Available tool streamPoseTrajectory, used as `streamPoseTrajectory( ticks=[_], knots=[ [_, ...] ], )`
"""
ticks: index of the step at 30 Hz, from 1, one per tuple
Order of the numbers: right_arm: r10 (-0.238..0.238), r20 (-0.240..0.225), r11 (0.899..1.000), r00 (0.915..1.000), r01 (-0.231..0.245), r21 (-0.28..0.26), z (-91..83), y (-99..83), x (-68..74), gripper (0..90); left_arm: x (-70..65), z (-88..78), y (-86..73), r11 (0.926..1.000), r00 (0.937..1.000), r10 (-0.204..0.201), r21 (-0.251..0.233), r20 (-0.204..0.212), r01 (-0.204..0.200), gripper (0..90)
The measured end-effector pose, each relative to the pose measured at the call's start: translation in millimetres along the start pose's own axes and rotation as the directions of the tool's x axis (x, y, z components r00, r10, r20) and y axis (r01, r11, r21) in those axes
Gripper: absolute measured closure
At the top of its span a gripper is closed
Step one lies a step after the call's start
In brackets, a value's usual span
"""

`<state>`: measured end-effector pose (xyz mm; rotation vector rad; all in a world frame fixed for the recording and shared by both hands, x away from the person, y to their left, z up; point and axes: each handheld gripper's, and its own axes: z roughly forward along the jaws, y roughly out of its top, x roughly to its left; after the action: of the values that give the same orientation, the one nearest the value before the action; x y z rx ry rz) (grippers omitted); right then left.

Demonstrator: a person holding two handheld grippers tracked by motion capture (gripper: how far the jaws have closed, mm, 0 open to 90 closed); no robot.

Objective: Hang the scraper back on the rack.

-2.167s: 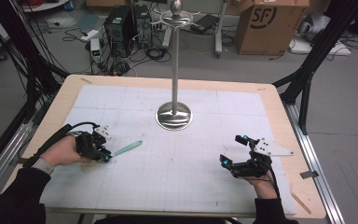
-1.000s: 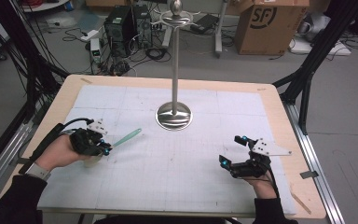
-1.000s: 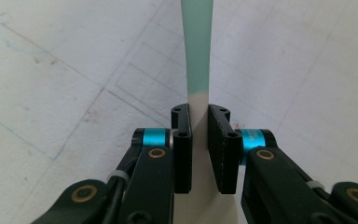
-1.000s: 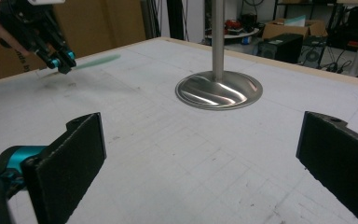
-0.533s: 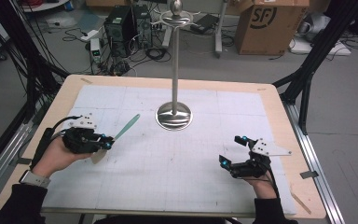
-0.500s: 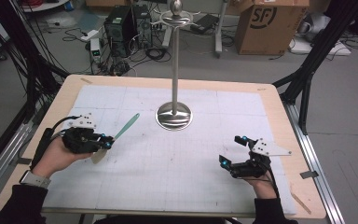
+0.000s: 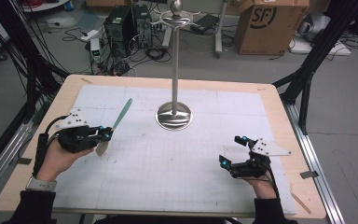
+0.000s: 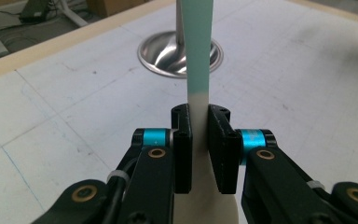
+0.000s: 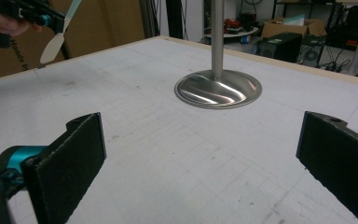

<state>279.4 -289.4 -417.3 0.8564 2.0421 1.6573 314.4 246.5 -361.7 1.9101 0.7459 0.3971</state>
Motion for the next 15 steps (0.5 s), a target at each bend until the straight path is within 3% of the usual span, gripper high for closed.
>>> streamPoseTrajectory(
  ticks=[7, 12, 15],
  knots=[
    [-0.004, 0.0, 1.0, 1.0, 0.004, -0.001, 0.7, 0.0, -0.1, 0.3, 4.2, 5.6, 9.5, 0.9965, 0.9991, -0.035, -0.075, 0.022, 0.037, 80.3],
    [-0.003, -0.002, 1.0, 1.0, 0.003, -0.003, -0.6, 0.0, -0.6, 0.3, 6.4, 15.5, 17.1, 0.9864, 0.9957, -0.077, -0.142, 0.051, 0.083, 80.3],
    [0.005, 0.003, 1.0, 1.0, -0.005, -0.009, -2.5, 0.2, -2.2, 0.3, 8.3, 18.7, 21.7, 0.9825, 0.9953, -0.084, -0.163, 0.049, 0.091, 80.3]
  ],
)
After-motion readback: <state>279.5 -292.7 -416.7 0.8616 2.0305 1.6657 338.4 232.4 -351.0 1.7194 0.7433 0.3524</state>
